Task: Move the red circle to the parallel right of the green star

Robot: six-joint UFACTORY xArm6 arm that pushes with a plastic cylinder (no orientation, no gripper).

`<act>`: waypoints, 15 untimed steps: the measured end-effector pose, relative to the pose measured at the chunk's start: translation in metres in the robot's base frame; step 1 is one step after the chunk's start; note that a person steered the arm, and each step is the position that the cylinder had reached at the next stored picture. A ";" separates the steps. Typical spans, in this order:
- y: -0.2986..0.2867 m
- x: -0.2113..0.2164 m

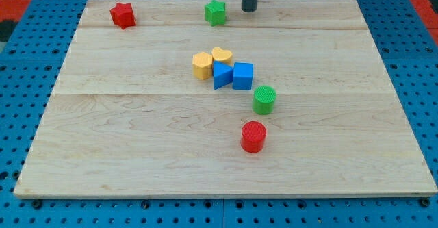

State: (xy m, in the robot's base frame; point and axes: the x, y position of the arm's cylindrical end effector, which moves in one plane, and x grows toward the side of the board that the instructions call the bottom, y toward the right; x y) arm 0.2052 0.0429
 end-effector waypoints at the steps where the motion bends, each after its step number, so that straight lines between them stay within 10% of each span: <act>1: -0.035 0.016; 2: -0.086 0.016; 5: 0.068 0.016; 9: 0.069 0.048; 11: 0.081 0.127; 13: 0.093 0.328; 15: -0.063 0.392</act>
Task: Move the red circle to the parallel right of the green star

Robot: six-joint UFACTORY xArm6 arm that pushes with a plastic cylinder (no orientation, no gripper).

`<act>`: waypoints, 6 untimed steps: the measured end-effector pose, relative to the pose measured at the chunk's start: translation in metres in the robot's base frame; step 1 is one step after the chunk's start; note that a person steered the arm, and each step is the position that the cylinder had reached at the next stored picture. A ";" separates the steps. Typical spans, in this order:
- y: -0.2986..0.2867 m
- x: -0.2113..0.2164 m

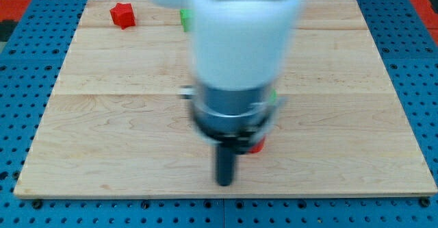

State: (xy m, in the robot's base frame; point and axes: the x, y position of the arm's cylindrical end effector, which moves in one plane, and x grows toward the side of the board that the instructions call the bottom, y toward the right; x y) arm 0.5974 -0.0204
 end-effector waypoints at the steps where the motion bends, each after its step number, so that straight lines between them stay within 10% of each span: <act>1: 0.041 -0.034; 4: 0.197 -0.151; 6: 0.110 -0.079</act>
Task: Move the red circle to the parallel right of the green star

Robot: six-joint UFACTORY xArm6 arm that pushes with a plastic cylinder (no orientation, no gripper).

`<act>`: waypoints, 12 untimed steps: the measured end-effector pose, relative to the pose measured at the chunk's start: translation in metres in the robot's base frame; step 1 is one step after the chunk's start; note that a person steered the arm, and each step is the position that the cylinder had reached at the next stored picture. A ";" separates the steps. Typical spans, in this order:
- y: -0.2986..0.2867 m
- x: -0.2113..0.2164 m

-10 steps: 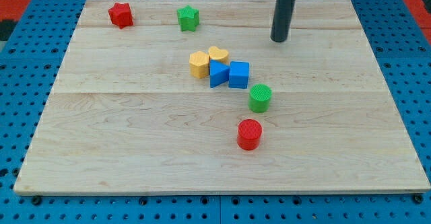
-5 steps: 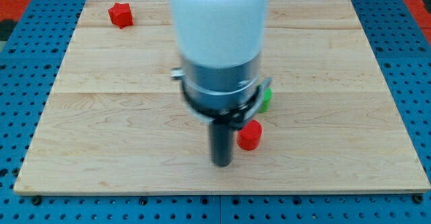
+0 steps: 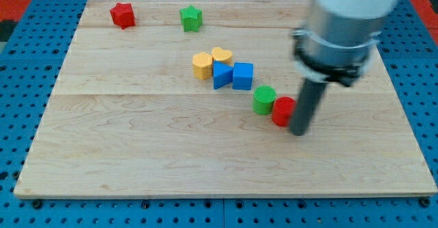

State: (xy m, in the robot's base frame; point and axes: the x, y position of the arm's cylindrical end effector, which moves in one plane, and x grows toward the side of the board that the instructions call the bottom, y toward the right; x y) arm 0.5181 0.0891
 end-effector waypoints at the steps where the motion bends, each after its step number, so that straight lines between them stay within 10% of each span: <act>1: -0.043 -0.006; 4: 0.029 -0.022; 7: 0.123 -0.160; 9: 0.044 -0.069; 11: 0.027 -0.148; 12: -0.005 -0.115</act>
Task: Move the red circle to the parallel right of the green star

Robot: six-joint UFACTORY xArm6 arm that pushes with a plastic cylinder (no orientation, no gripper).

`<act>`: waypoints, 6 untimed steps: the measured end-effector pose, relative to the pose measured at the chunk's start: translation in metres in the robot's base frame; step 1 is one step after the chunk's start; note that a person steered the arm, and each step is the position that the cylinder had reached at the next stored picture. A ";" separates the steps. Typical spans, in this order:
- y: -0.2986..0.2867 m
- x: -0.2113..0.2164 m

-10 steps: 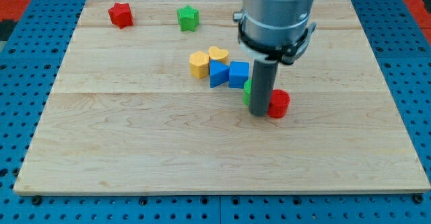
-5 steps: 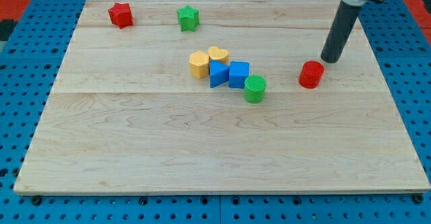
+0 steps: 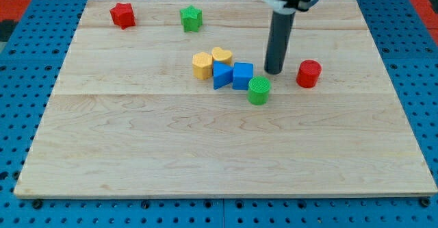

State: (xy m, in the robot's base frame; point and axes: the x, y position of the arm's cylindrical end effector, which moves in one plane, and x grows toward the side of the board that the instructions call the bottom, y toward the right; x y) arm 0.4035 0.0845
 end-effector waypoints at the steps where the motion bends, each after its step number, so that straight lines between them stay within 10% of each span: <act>1: 0.034 0.020; 6: 0.081 0.000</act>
State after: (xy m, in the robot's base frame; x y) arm 0.4035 0.1653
